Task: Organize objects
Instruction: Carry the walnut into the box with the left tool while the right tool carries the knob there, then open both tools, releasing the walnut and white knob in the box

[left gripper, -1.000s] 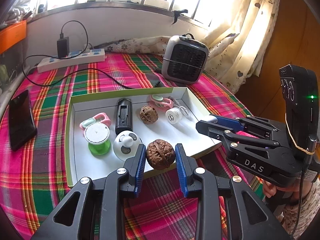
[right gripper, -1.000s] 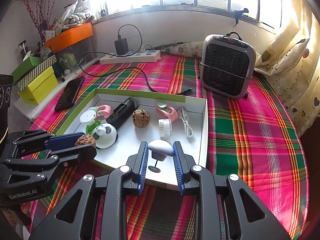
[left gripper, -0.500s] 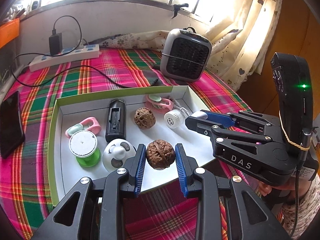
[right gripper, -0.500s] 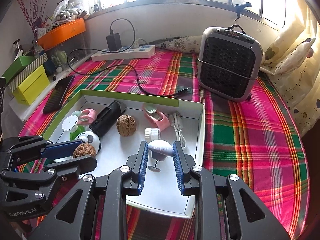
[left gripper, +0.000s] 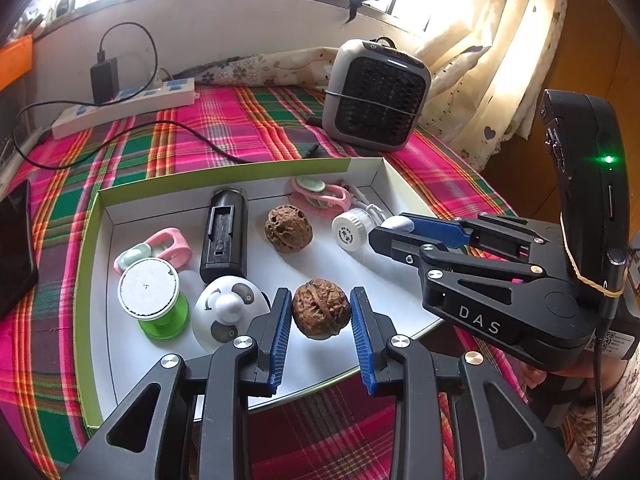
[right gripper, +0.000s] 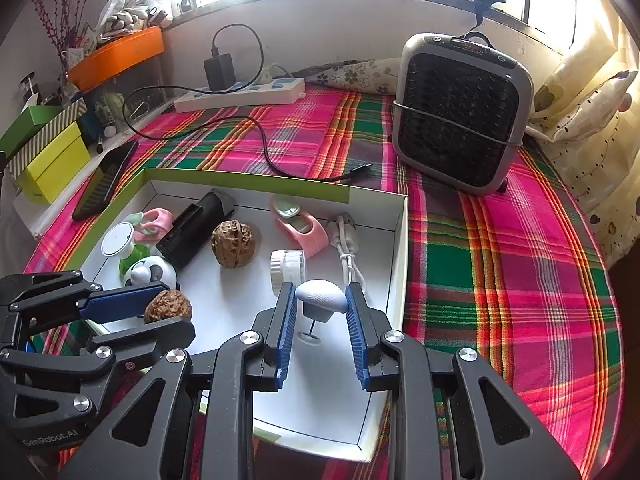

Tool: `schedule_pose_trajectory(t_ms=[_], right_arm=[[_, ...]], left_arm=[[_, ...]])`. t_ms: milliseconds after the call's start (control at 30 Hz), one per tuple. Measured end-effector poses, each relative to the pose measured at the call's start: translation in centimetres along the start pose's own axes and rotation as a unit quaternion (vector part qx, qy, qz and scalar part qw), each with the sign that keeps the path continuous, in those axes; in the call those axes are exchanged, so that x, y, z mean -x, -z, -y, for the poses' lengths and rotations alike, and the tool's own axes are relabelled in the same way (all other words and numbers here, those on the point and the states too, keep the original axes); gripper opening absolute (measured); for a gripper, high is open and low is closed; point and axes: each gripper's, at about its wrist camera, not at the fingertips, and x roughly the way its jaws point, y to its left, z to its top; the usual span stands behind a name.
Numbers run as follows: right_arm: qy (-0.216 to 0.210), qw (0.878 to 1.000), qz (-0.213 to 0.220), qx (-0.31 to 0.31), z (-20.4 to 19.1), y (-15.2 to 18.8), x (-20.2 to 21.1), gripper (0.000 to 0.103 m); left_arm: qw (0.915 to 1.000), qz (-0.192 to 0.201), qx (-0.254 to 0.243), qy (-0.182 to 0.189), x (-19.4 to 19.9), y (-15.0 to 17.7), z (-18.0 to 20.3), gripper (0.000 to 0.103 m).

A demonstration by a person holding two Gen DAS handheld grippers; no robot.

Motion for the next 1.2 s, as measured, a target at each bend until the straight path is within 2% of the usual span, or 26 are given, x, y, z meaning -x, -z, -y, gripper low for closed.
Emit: schedule_pose_trajectory(t_ms=[1200], right_arm=[[0.023,0.999,0.008,0.023,-0.57,-0.22,-0.63,0.026]], left_arm=[[0.9999,-0.008,0.008,-0.003,-0.91,-0.01,-0.37,0.028]])
